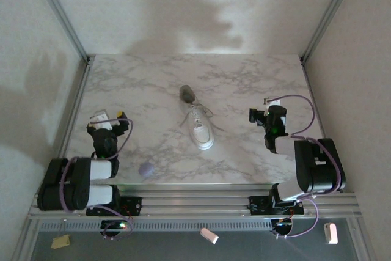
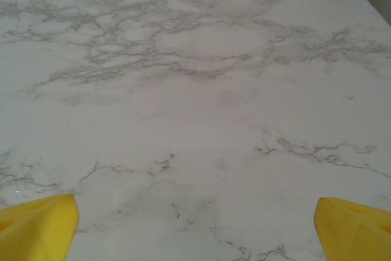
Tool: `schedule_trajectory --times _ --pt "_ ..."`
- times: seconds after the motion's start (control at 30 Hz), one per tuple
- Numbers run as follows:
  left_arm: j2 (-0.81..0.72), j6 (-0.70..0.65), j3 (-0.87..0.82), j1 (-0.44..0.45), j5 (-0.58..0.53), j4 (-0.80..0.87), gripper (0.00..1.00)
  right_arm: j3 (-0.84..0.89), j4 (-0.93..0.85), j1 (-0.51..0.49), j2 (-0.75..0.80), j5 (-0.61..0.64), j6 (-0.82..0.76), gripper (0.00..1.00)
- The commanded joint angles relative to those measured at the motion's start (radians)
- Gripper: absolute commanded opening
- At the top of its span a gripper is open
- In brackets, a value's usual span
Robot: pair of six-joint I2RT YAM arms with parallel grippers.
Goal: Tie the shoes
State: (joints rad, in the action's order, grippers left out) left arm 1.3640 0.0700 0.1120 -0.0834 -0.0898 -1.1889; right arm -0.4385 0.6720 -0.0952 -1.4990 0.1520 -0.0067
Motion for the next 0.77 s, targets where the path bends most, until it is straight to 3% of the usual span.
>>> schedule_trajectory --times 0.0,0.23,0.73 --pt "0.155 0.027 0.06 -0.017 0.124 -0.19 1.0 0.028 0.137 0.033 -0.037 -0.084 0.032 0.99" --pt "0.176 -0.016 0.105 0.045 0.011 -0.13 1.0 0.043 0.167 0.036 -0.044 -0.097 0.025 0.99" --pt "0.175 -0.018 0.106 0.045 0.02 -0.122 1.0 0.044 0.169 0.035 -0.044 -0.096 0.025 0.99"
